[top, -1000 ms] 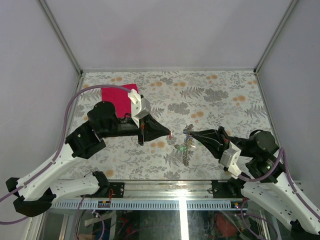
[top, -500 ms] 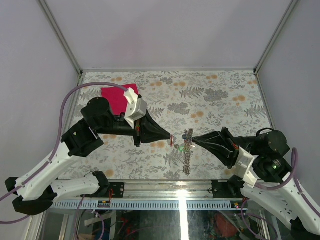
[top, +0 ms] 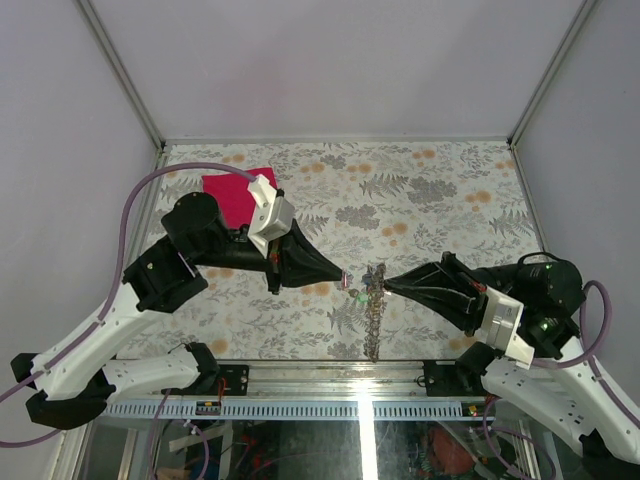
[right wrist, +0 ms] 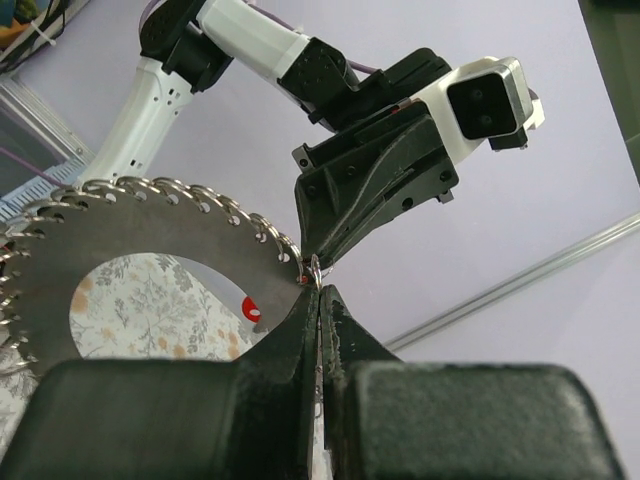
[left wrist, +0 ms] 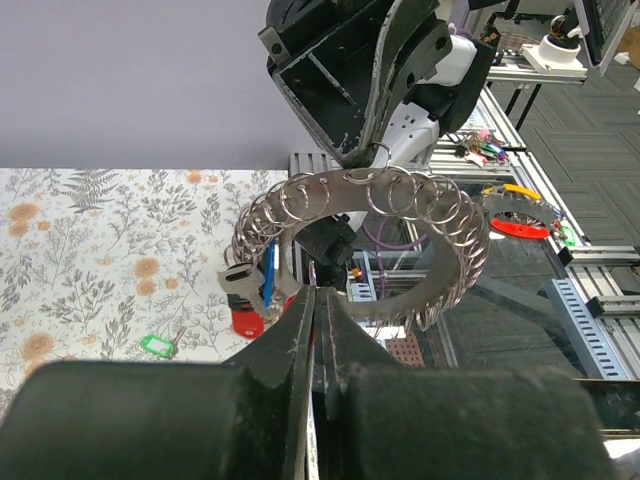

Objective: Put the keys on the keyring

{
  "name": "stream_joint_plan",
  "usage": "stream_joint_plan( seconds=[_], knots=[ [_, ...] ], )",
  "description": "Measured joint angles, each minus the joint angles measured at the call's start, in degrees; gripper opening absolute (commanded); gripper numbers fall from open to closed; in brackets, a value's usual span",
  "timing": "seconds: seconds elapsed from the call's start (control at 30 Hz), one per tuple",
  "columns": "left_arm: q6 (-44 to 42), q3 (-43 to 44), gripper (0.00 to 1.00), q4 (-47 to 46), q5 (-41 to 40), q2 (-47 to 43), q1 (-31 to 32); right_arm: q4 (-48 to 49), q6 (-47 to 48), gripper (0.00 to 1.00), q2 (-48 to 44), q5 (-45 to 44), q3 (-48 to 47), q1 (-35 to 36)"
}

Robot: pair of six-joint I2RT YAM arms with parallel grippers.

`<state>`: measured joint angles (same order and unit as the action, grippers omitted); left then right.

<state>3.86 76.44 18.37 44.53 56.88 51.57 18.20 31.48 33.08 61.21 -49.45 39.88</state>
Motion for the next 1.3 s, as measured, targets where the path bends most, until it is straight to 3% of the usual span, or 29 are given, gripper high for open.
stream_joint_plan(
  seconds=[0.5, 0.7, 1.0, 1.3],
  knots=[
    [-4.9, 2.6, 0.00, 0.6, -5.0, -1.2, 0.0, 16.0, -27.6, 0.00, 6.3, -2.4, 0.0, 0.0],
    [-7.4, 2.6, 0.00, 0.7, -6.8, -2.0, 0.0, 16.8, -39.6, 0.00, 10.4, -4.7, -1.3, 0.0],
    [-10.8, 2.6, 0.00, 0.9, -7.5, -2.9, 0.0, 10.8, -53.0, 0.00, 16.0, -6.8, -8.4, 0.0],
    [-13.6, 2.7, 0.00, 1.5, -9.7, -4.0, 0.0, -1.3, -59.0, 0.00, 20.8, -7.2, -17.2, 0.0]
  ],
)
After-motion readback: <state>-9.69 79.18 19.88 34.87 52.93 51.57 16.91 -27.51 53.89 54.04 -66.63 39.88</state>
